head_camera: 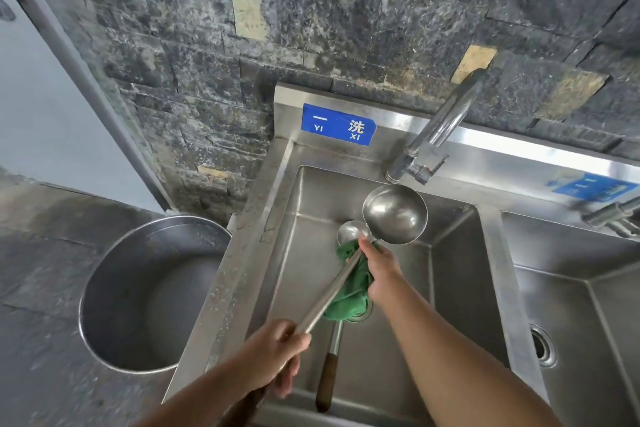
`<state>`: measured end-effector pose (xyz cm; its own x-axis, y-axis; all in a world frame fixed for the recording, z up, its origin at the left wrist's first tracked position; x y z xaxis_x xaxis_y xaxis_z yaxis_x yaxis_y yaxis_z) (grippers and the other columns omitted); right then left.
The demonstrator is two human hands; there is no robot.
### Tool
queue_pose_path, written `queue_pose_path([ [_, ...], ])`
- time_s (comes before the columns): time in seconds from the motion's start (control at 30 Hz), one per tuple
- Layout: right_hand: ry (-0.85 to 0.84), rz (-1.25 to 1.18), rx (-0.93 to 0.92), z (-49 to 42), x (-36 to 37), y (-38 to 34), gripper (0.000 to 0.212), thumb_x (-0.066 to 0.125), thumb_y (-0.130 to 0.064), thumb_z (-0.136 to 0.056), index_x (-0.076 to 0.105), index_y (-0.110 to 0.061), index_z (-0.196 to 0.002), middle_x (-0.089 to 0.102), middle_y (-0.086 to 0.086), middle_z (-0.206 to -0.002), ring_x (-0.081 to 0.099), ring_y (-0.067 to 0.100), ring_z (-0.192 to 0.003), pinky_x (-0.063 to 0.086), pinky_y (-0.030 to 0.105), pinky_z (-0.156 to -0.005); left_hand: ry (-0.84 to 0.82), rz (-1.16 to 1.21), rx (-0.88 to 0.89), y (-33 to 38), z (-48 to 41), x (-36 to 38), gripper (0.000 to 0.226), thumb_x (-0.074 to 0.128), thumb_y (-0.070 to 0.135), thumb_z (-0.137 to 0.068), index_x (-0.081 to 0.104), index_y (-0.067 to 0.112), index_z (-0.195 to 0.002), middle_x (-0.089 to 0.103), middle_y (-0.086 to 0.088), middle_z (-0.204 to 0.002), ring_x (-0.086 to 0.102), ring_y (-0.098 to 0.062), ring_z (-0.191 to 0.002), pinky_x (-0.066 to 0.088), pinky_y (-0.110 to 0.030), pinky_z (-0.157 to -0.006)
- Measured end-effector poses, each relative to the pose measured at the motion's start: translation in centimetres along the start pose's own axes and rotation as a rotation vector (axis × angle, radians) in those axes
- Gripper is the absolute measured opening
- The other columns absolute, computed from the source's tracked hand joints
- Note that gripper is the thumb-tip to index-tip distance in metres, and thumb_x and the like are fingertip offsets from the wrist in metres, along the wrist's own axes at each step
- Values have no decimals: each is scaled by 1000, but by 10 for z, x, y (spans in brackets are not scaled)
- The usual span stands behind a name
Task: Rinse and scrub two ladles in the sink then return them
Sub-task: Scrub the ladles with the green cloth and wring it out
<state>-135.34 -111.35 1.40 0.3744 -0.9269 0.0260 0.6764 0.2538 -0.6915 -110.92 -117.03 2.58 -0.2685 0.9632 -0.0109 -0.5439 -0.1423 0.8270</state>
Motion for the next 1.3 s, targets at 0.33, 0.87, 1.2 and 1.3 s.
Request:
queue_pose_path([
  [0.33,-84,32,144,-25,49,84,43,85,-38,-69,71,-7,-95,75,19,-91,73,35,-77,60,50,-77,333,71,-138,-27,-36,9,20,57,22,-98,55,6,-86,56,-3,-60,48,-18,-39,37,-26,-37],
  [0.87,-204,419,47,-55,57,142,27,69,-23,-89,67,4,-87,64,16,-73,64,24,-66,52,34,-65,508,140,-470,-50,-118,-3,24,53,23,-101,53,11,-80,54,-4,-59,48,-13,-36,40,-26,-39],
  [1.2,-168,631,-40,-74,77,151,29,65,-33,-91,57,-19,-68,58,-4,-59,57,14,-57,42,27,-55,449,135,-550,-72,-131,-17,33,44,31,-104,54,5,-121,52,-2,-62,44,-9,-36,37,-23,-38],
  [1.3,-169,703,-34,-75,80,157,27,63,-39,-91,59,-20,-73,64,0,-69,63,16,-66,44,28,-58,435,79,-618,-82,-130,-18,39,42,36,-104,50,9,-132,63,-9,-79,59,-12,-50,40,-22,-39],
])
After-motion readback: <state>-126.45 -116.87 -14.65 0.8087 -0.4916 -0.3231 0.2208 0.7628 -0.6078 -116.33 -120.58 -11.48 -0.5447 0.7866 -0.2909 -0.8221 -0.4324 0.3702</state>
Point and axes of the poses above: each hand's wrist, its own z-axis away from the middle knuckle, its own x-axis out of the palm, y = z × x, the point moved 3 cm from there along -z, towards the middle knuckle
